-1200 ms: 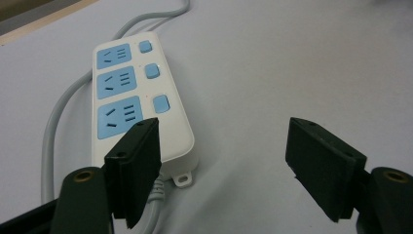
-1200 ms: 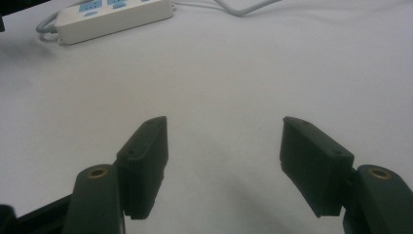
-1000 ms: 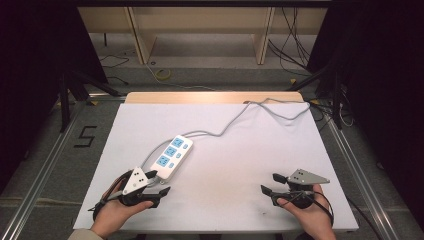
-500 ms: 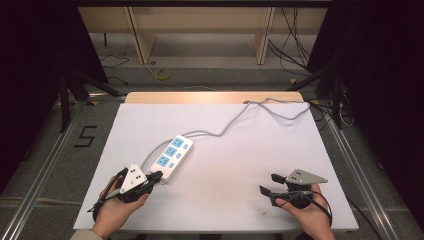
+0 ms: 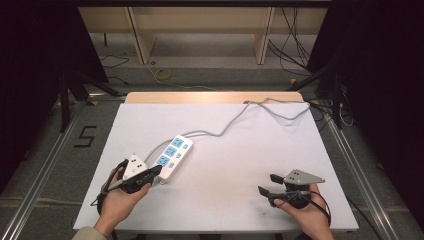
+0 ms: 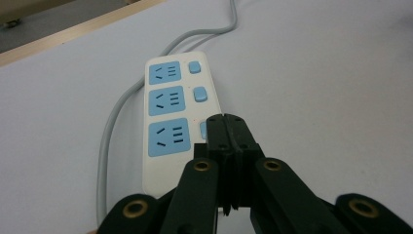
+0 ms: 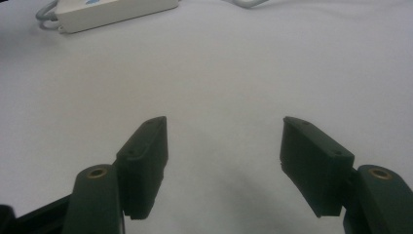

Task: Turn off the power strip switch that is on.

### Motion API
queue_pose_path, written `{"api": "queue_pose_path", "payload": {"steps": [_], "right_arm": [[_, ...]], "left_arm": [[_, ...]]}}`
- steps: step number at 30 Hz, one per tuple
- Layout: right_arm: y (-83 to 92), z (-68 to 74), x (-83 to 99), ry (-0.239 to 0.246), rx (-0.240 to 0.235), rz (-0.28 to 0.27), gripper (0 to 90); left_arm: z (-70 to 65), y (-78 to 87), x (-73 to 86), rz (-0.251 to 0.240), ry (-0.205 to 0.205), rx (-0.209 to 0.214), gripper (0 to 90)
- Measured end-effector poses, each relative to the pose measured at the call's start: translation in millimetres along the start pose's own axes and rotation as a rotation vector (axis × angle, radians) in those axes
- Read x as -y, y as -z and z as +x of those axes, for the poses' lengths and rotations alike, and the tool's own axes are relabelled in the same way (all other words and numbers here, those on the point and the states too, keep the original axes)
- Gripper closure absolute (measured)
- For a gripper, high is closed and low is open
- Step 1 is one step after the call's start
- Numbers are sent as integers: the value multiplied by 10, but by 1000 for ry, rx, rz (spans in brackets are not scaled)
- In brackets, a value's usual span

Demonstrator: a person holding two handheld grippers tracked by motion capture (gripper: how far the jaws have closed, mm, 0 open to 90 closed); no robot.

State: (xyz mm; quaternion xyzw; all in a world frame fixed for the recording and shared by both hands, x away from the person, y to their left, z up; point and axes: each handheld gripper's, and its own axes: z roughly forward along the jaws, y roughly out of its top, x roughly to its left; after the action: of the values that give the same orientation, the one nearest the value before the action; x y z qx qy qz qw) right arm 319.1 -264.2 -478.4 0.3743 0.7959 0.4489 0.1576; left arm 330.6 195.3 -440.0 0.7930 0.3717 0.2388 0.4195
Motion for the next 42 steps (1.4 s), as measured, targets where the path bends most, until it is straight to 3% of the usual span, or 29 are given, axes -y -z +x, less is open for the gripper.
{"api": "queue_pose_path", "payload": {"steps": [12,29,42], "right_arm": [[-5,6,3,6,-6,5,353],[-9,12,6,2,-9,8,353],[-12,10,7,3,-11,12,353]], "left_arm": [[-42,-111,-180,13,-2,-1,895],[-59,-291,-351,71,-16,-8,895],[-3,-368,-404,104,11,-8,894]]}}
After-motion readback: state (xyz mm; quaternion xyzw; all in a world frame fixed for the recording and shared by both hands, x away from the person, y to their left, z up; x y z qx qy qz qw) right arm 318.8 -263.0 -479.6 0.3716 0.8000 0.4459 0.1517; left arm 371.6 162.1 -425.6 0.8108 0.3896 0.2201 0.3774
